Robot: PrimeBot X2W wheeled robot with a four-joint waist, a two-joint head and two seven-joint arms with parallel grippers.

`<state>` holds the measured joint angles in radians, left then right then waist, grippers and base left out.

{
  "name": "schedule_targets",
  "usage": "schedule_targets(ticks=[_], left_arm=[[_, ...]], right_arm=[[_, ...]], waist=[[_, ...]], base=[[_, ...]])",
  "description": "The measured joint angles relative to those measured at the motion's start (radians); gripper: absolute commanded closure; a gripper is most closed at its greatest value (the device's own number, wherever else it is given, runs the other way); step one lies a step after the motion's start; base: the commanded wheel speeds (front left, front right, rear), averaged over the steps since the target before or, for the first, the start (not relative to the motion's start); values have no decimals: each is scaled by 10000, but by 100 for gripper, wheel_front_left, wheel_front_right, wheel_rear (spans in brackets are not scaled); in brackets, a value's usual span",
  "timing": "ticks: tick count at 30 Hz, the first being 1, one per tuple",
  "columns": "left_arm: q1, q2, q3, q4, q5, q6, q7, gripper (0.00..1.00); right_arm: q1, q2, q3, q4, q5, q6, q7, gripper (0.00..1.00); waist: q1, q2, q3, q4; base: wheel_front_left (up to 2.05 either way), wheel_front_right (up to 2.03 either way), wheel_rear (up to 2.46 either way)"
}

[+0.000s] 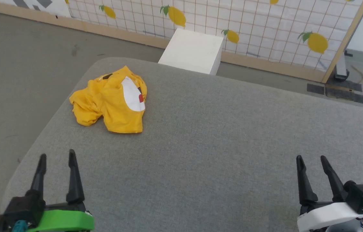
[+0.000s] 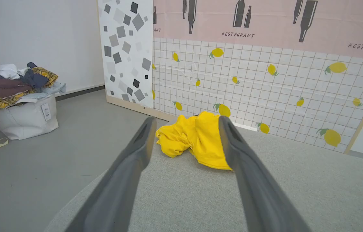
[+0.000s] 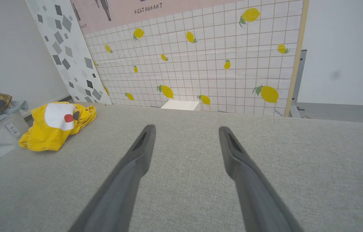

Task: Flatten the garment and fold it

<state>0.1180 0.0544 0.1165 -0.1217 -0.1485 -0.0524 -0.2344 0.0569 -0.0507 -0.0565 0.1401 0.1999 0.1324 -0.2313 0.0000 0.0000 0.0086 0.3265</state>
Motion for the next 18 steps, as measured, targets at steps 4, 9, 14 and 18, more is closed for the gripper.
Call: schedule_targets(ticks=[4,9,14,18], left_arm=[[-331,144,211,-240,0,-330,-96,0],[-1330,1200,376,-639,-318,-612,31,0],[-2840,2769,403,-784,-936,-706,924,0],[-4100,3693,506,-330,-1919,-711,1601,0]], right_arm=[[-1,0,-119,27,25,0,-100,0],[1,2,-349,77,27,0,-213,0],[1,2,-485,77,21,0,-247,0],[-65,4,-541,25,-59,-2,-247,0]], waist=[[0,0,193,61],[0,0,434,136],[0,0,677,84],[0,0,939,-110]], base=[[0,0,0],[0,0,0],[0,0,0],[0,0,0]])
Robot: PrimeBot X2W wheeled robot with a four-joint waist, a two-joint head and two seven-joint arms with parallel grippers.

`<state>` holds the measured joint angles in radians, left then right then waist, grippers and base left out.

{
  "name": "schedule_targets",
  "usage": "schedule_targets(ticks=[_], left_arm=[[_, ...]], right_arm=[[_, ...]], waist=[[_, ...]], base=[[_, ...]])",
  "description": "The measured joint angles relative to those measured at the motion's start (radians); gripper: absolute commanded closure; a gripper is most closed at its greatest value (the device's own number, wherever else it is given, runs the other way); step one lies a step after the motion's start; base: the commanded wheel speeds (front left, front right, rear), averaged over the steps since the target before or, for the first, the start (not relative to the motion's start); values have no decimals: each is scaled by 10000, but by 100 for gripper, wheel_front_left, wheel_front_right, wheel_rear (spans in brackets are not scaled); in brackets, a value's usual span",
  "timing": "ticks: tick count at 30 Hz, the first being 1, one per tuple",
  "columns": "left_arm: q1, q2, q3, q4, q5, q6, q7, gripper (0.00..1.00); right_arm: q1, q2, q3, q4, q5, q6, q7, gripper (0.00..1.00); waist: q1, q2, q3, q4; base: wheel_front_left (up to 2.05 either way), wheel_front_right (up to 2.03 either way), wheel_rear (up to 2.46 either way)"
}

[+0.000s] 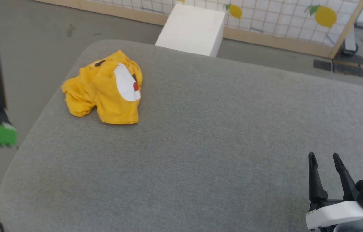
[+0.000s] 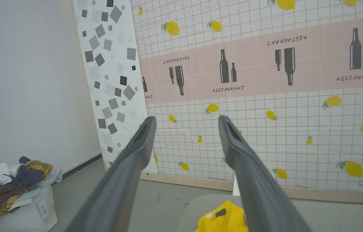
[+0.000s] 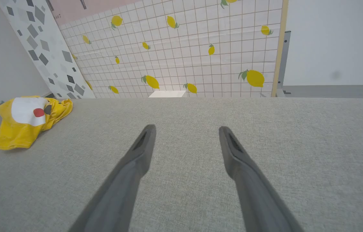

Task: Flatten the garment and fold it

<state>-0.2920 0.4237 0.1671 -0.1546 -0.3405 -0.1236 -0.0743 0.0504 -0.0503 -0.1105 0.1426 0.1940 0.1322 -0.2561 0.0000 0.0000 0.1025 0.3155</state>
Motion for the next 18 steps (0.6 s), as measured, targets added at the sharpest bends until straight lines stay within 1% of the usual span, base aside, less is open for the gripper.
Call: schedule_targets(ticks=[2,3,6,8,10,11,15,18], left_arm=[[-617,387,-115,397,-389,0,393,0],[-919,658,-255,589,-602,0,606,0],[-1763,1231,-725,1202,-1198,-2,1150,0],[-2396,1398,-955,1764,-1958,-2,1505,0],[-2971,1661,-1287,2395,-2429,-2,1950,0],[-3294,1699,-1363,2763,-2807,-2,2163,0],[-4261,2094,-2002,4119,-3653,-2,3202,0],[-4780,2364,-2500,5007,-4077,-4,3870,0]], right_arm=[[-34,2,-38,-38,-98,0,0,0],[-64,0,-52,-81,-161,0,0,0],[-124,0,-142,-245,-309,0,0,0],[-154,0,-188,-360,-399,0,-2,0],[-186,-2,-217,-474,-485,0,-2,0],[-210,-2,-244,-527,-533,0,-2,0],[-409,0,-307,-765,-644,0,-2,0],[-523,-2,-313,-940,-719,0,-6,0]], waist=[[0,0,146,-103],[0,0,229,-162],[2,0,482,-341],[3,0,681,-475],[3,0,881,-589],[3,-1,995,-651],[3,0,1450,-908],[3,0,1802,-1106]], base=[[0,0,0],[0,0,0],[0,0,0],[0,0,0],[0,0,0],[0,0,0],[0,0,0],[0,0,0]])
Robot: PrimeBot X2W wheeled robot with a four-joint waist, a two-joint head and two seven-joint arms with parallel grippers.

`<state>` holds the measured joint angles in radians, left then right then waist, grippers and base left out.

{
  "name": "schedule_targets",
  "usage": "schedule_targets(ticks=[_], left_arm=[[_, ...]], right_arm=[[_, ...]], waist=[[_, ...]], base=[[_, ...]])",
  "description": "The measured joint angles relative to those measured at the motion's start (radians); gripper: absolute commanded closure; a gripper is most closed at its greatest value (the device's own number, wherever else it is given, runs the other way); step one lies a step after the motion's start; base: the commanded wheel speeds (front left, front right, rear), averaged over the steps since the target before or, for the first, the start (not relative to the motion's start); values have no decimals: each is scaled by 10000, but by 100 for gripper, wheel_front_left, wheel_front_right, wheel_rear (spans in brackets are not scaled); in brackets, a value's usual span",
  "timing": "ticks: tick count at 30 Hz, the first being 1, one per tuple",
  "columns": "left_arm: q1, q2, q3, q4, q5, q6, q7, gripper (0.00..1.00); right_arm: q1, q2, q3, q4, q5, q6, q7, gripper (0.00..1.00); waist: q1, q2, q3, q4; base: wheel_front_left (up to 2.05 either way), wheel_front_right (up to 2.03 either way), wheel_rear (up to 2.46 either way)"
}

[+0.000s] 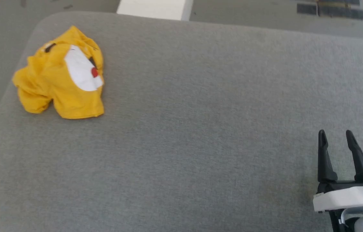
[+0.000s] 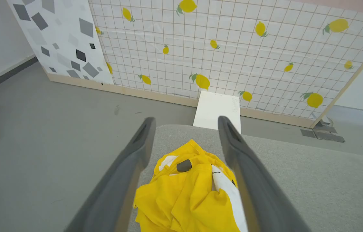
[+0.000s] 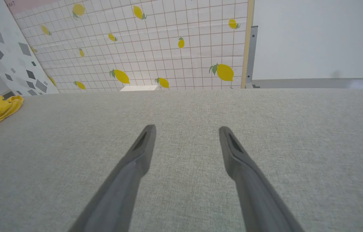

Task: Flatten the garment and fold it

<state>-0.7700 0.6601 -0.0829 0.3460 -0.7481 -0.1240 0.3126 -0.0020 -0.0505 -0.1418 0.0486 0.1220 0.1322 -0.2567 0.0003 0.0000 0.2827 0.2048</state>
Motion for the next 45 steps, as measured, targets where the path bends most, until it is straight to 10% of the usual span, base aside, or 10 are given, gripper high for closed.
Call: schedule_targets(ticks=[17,25,26,27,28,45], left_arm=[[-630,280,-1150,3361,-2366,0,3348,0],[-1034,389,-1221,4111,-2359,2,3233,0],[-1036,481,-1287,4142,-2299,2,3112,19],[-1034,602,-1396,4155,-2186,2,2987,80],[-1031,665,-1442,4165,-2178,2,2890,100],[-899,1197,-2410,2337,-3164,2,1135,100]], right_arm=[[-197,0,-341,-1001,-178,0,-2,0],[-377,2,-213,-1225,-178,0,-2,0],[-407,0,-219,-1241,-178,0,-2,0],[-426,0,-217,-1248,-174,0,-2,0],[-434,0,-219,-1246,-171,0,-2,0],[-387,0,-213,-773,121,0,-2,0]], waist=[[-1,0,2065,-1180],[-2,0,2720,-1628],[-2,0,2749,-1711],[-2,1,2769,-1795],[-3,1,2776,-1866],[-2,0,1287,-1985]], base=[[0,0,0],[0,0,0],[0,0,0],[0,0,0],[0,0,0],[0,0,0]])
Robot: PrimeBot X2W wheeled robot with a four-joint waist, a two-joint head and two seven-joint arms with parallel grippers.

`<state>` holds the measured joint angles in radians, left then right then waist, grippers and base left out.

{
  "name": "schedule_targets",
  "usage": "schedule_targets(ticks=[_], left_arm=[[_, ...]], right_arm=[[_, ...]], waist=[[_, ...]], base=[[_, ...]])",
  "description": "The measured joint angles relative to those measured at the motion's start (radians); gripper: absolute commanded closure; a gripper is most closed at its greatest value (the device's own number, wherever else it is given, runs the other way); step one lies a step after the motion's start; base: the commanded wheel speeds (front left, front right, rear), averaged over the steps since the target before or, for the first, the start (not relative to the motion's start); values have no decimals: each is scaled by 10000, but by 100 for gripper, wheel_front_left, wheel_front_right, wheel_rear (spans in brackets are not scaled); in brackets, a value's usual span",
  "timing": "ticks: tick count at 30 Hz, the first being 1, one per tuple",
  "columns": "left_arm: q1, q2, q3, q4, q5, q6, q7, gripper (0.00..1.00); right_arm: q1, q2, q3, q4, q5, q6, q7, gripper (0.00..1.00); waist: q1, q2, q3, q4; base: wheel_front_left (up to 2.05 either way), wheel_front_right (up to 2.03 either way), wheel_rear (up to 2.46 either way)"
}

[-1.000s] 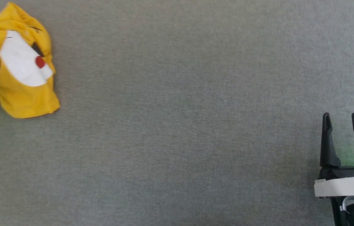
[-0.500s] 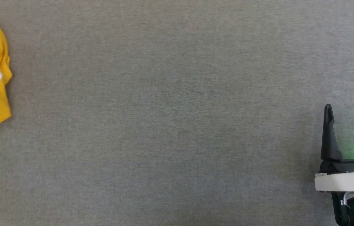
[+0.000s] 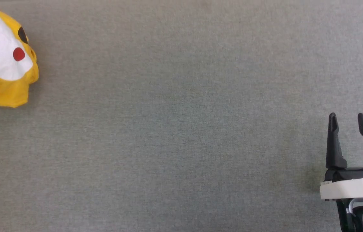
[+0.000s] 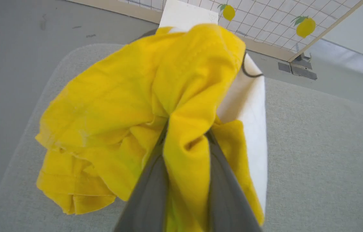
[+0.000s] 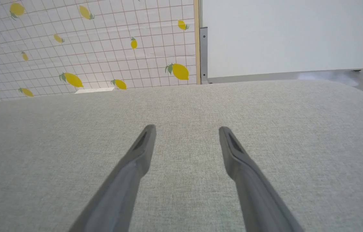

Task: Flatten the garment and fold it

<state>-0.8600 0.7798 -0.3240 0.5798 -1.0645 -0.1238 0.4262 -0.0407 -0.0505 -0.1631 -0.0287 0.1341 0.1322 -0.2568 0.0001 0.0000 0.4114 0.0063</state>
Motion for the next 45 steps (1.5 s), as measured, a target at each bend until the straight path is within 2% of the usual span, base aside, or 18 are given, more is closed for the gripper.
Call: schedule_targets(ticks=[7,14,18,25,32,39,42,45], left_arm=[[-39,362,-600,-1406,90,0,-882,100],[-457,171,-1057,-2803,541,6,-1212,100],[-662,-351,-1383,-3902,715,205,-1129,100],[-661,-1331,-2071,-5914,878,959,-696,100],[-102,-2288,-2934,-7262,878,1432,-571,100],[1164,-3170,-4027,-6989,1177,1618,-1154,100],[1639,-3553,-4493,-6251,1551,1601,-1588,100],[2175,-3975,-5091,-4957,1956,1651,-2021,100]], right_arm=[[170,0,-6,387,174,0,0,0],[572,0,-48,694,401,0,0,0],[737,2,-69,800,506,0,0,0],[1002,2,-15,897,662,0,0,0],[1046,2,15,907,771,0,0,0],[1077,2,40,895,784,0,0,0],[1080,0,67,886,782,0,0,0],[1080,2,81,871,782,0,0,0]], waist=[[-1,1,-918,232],[-2,0,-1975,459],[-2,0,-2504,568],[-2,1,-3307,681],[-2,1,-3609,424],[-2,1,-3574,-46],[-2,1,-3525,-245],[-1,1,-3449,-474]], base=[[0,0,0],[0,0,0],[0,0,0],[0,0,0],[0,0,0],[0,0,0],[0,0,0],[0,0,0]])
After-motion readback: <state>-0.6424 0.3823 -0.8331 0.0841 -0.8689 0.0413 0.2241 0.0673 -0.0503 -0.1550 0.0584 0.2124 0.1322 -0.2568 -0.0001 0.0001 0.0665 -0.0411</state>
